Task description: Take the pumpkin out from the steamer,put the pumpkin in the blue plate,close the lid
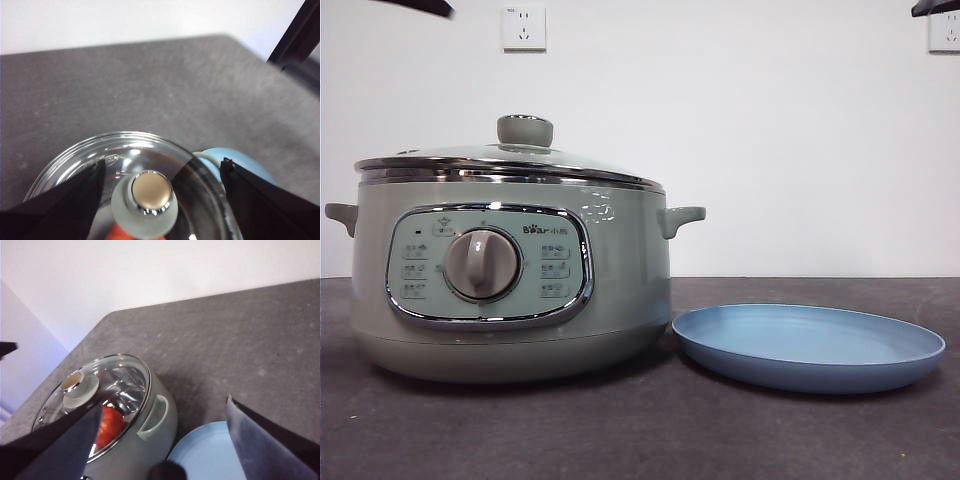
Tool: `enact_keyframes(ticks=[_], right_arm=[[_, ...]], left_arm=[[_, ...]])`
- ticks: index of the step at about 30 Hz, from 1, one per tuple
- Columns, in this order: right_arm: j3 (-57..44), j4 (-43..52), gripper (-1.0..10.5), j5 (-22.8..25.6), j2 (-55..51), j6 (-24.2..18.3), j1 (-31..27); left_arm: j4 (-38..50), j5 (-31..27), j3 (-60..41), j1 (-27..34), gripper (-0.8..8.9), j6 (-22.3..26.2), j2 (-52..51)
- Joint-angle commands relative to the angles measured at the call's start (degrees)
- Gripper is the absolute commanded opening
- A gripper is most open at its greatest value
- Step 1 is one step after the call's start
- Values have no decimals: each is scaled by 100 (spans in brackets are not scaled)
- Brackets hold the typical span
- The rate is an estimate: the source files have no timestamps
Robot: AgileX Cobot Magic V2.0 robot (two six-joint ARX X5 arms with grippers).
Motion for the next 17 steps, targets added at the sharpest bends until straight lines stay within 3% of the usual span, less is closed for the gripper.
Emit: enact_keyframes(ticks=[1, 5, 17], right_arm=[[13, -24, 410, -9, 4, 35, 17], [15, -55, 410, -9, 4, 33, 17], [15, -188, 410, -4, 4, 31, 17]], left_arm=[[2, -415, 105, -291, 385, 380, 387], [11, -815, 168, -546, 384, 501, 931], [-195, -1001, 168, -737, 373, 619, 1596]])
